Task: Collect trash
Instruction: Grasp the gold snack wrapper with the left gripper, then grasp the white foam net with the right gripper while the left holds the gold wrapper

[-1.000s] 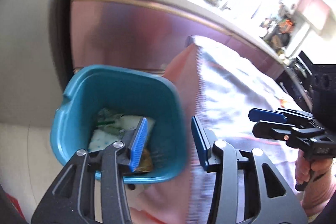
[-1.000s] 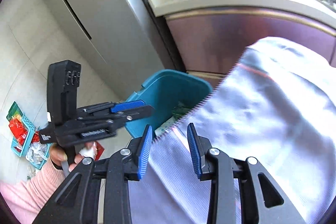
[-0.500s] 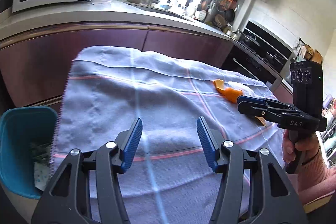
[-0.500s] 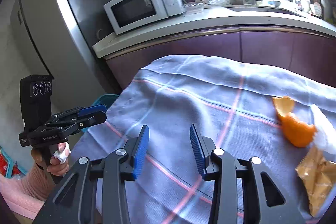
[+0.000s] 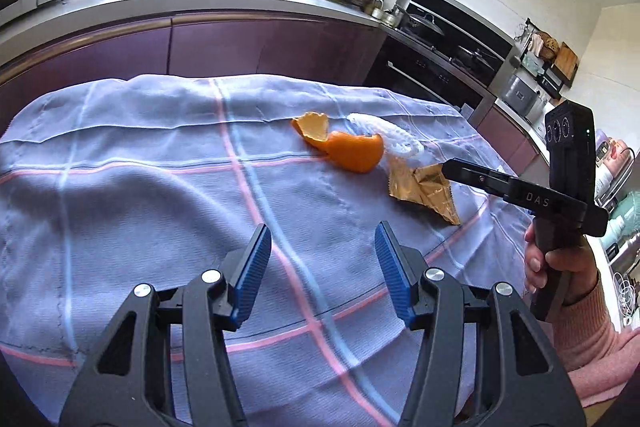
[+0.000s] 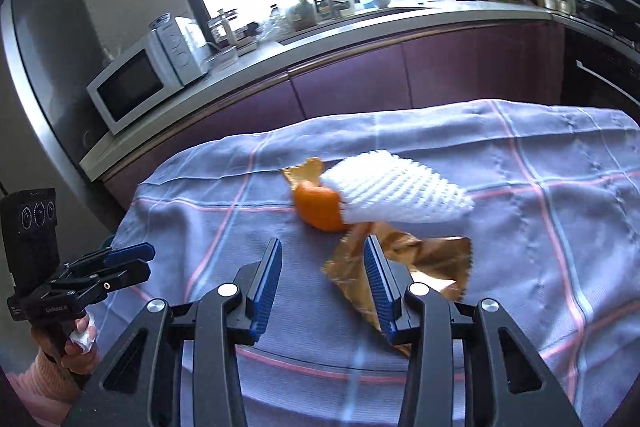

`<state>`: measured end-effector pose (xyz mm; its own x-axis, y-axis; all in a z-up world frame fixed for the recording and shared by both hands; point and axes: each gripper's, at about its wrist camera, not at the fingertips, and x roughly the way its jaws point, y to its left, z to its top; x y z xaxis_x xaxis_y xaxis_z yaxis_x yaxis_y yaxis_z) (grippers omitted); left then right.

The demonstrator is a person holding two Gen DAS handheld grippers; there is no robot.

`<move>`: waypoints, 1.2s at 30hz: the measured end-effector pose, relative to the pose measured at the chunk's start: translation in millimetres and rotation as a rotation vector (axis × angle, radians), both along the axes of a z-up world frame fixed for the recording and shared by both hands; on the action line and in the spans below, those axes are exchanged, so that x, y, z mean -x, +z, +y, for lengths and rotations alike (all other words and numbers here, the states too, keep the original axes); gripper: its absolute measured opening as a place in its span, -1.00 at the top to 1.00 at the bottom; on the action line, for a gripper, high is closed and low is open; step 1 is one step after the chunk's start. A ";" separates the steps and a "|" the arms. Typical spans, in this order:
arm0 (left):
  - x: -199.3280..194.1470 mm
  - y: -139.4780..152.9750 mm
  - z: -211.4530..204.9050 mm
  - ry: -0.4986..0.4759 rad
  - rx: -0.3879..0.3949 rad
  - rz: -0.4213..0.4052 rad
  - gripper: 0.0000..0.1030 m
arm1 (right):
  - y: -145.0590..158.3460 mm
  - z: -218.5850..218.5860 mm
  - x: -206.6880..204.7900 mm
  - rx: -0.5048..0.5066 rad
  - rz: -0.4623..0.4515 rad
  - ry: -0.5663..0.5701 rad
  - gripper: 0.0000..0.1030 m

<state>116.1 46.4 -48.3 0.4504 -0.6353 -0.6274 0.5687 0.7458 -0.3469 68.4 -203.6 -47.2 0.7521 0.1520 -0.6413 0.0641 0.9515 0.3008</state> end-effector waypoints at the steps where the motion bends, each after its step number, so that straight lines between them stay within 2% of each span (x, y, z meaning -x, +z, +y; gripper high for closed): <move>1: -1.0 -0.8 -9.3 -0.014 -0.004 0.003 -0.04 | -3.7 -9.5 2.3 -0.006 0.006 -0.022 0.22; 8: -12.2 -4.1 -57.5 -0.084 -0.025 0.031 -0.04 | -25.9 -51.0 8.1 -0.062 0.035 -0.103 0.22; 14: -25.5 -16.7 -101.1 -0.127 -0.047 0.083 -0.04 | -43.0 -60.4 1.1 -0.122 0.064 -0.063 0.26; 20: -52.4 -36.6 -137.3 -0.165 -0.057 0.181 -0.04 | -49.4 -56.8 -0.3 -0.171 0.071 0.002 0.74; 26: -64.6 -46.6 -157.3 -0.183 -0.035 0.232 -0.03 | -48.6 -48.0 6.3 -0.204 0.065 0.067 0.81; 27: -64.5 -46.9 -159.0 -0.191 -0.028 0.239 0.15 | -47.8 -45.5 6.9 -0.199 0.066 0.075 0.81; 28: -62.9 -47.3 -160.5 -0.199 -0.028 0.245 0.42 | -46.6 -43.5 7.4 -0.193 0.066 0.081 0.81; 30: -58.3 -49.6 -165.3 -0.210 -0.048 0.247 0.63 | -43.5 -39.9 7.4 -0.172 0.068 0.089 0.79; 32: -53.2 -49.9 -165.0 -0.207 -0.055 0.238 0.71 | -39.3 -38.4 6.8 -0.153 0.065 0.082 0.73; 35: -47.2 -46.5 -157.0 -0.202 -0.022 0.247 0.75 | -32.4 -41.4 4.3 -0.118 0.051 0.047 0.58; 36: -45.1 -44.0 -152.5 -0.200 -0.012 0.243 0.75 | -30.1 -42.0 1.7 -0.113 0.046 0.039 0.45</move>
